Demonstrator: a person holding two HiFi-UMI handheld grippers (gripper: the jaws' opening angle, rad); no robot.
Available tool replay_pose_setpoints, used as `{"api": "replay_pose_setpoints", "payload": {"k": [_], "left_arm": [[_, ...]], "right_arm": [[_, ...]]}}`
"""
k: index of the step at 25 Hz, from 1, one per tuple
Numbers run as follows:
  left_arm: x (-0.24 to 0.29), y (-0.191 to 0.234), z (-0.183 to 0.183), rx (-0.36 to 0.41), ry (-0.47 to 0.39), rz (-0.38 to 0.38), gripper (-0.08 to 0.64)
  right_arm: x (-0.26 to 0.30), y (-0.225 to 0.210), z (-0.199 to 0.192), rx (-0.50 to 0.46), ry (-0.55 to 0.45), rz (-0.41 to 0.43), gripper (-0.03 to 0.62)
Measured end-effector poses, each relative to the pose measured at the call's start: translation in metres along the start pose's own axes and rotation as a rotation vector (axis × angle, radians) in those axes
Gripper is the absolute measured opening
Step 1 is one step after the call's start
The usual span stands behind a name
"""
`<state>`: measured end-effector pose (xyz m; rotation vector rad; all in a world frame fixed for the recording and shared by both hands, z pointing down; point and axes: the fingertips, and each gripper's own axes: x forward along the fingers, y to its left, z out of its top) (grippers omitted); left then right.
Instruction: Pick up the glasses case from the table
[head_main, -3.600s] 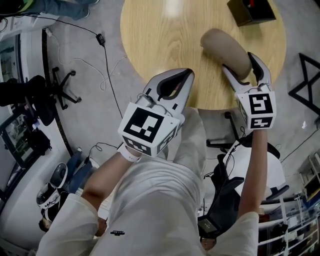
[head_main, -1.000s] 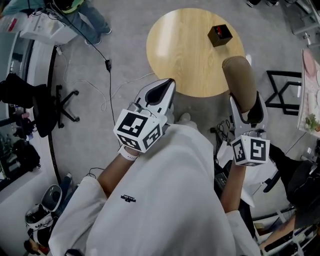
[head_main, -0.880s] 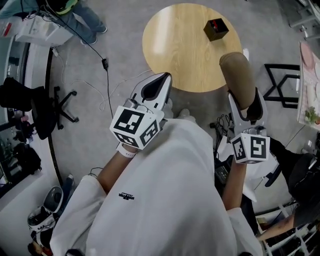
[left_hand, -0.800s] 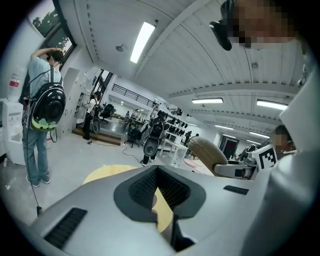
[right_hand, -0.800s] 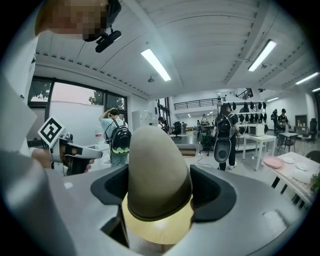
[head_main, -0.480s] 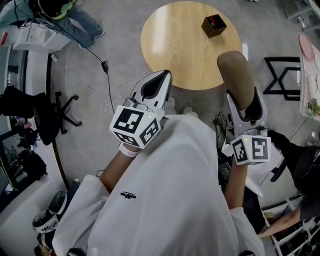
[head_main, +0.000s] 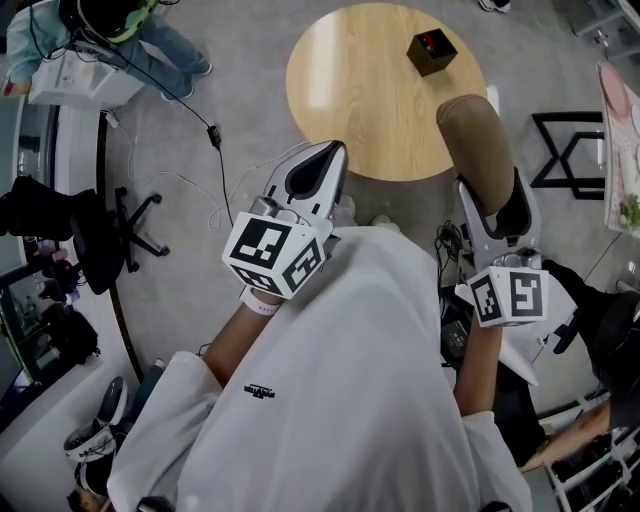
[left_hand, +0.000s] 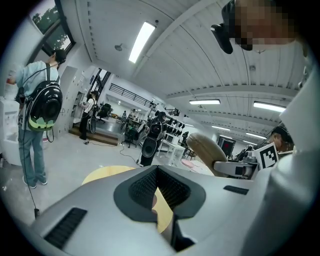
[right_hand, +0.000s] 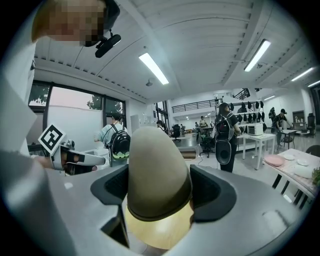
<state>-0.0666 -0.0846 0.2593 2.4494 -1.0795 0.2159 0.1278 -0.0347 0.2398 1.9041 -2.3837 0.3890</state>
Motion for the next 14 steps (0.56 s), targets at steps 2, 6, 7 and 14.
{"api": "replay_pose_setpoints", "payload": {"k": [2, 6, 7, 14], "left_arm": [[0.0, -0.0009, 0.0, 0.001, -0.001, -0.003, 0.008], [-0.0006, -0.0008, 0.0014, 0.002, 0.0, -0.006, 0.008], [-0.0005, -0.0009, 0.0012, 0.002, 0.0, -0.006, 0.008], [-0.002, -0.0025, -0.0041, 0.0, 0.006, -0.011, 0.008]], "right_arm": [[-0.0008, -0.0006, 0.0002, -0.002, -0.001, -0.002, 0.379], [-0.001, 0.0003, 0.0018, -0.002, -0.003, -0.005, 0.379], [-0.0012, 0.0001, 0.0016, -0.001, -0.003, -0.006, 0.379], [-0.0045, -0.0003, -0.0004, -0.001, -0.006, -0.013, 0.379]]}}
